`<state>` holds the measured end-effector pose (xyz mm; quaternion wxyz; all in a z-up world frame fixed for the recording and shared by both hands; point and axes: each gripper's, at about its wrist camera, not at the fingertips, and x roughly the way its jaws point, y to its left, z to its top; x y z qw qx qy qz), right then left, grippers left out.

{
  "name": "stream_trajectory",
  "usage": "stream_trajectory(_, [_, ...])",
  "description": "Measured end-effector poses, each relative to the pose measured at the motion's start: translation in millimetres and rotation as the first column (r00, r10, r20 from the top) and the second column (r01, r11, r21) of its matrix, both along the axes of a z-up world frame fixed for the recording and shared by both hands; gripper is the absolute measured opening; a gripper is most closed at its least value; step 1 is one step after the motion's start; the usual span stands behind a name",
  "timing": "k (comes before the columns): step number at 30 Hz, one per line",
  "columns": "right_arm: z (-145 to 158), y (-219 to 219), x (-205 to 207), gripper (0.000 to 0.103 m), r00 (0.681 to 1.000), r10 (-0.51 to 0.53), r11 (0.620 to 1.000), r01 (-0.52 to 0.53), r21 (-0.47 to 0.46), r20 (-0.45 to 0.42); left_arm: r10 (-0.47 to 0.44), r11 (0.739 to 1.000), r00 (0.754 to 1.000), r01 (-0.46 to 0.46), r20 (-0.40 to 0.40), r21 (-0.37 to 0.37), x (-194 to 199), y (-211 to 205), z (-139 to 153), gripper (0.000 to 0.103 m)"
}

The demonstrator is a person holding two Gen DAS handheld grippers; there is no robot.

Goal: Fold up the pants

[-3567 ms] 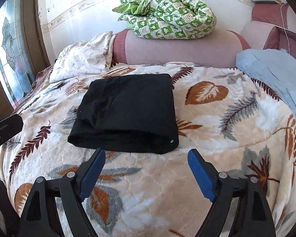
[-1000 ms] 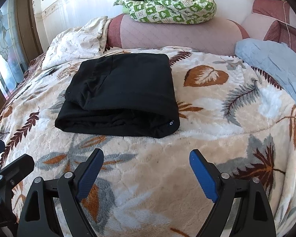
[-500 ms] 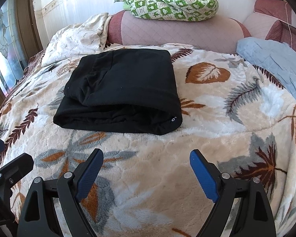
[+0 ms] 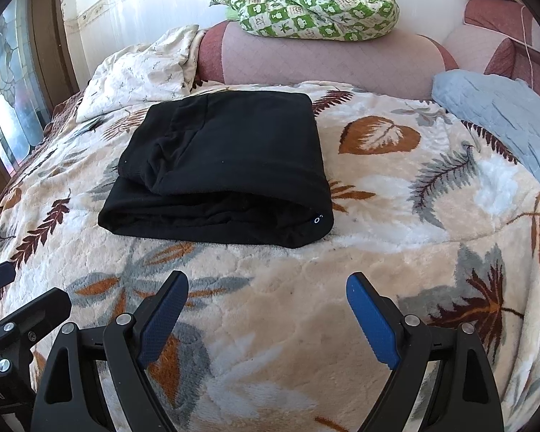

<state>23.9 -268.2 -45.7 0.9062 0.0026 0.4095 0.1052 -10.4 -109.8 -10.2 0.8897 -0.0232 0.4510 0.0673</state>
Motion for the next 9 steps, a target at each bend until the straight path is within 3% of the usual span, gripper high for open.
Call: stream_trajectory(9, [0.4, 2.7, -1.7, 0.093, 1.0, 0.002, 1.0, -0.002, -0.002, 0.003, -0.003, 1.0, 1.0, 0.002, -0.026, -0.025, -0.1, 1.9, -3.4, 0.103])
